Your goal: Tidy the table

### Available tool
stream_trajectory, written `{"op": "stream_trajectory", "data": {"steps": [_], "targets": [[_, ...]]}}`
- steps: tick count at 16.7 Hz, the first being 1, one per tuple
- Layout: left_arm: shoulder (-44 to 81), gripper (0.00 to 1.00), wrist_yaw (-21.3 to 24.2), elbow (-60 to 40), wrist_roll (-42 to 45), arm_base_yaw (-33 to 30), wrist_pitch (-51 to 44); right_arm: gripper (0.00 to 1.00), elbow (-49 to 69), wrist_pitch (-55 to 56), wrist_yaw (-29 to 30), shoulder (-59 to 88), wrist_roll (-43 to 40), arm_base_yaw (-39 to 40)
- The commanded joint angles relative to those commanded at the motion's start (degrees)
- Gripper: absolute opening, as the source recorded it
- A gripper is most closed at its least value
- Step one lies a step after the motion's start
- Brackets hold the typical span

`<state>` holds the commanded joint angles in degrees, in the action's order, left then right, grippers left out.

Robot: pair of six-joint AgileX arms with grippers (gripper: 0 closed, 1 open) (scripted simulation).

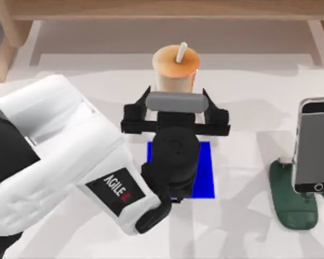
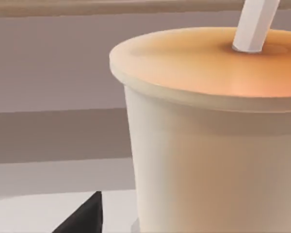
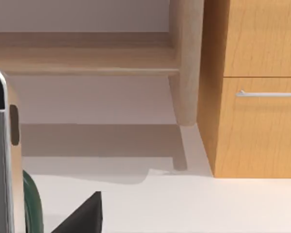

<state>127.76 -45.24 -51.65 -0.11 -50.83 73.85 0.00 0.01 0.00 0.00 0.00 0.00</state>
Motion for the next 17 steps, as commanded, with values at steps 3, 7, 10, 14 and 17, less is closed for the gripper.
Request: {"op": "stream_trajectory", "data": {"steps": [3, 7, 10, 14, 17], "targets": [[3.2, 1.00, -1.7, -3.2, 0.2, 0.7, 3.0, 1.00, 0.0, 0.0, 0.0, 0.0, 0.0, 0.0], [3.4, 1.00, -1.8, -3.4, 0.2, 0.8, 3.2, 1.00, 0.0, 0.0, 0.0, 0.0, 0.0, 0.0], [3.6, 1.00, -1.3, -4.1, 0.2, 1.2, 2.6, 1.00, 0.0, 0.0, 0.0, 0.0, 0.0, 0.0], [5.4, 1.00, 1.0, -8.4, 0.1, 3.6, 0.1, 1.00, 0.0, 0.0, 0.0, 0.0, 0.0, 0.0], [5.7, 1.00, 1.4, -9.0, 0.1, 3.9, -0.3, 1.00, 0.0, 0.0, 0.0, 0.0, 0.0, 0.0]]}}
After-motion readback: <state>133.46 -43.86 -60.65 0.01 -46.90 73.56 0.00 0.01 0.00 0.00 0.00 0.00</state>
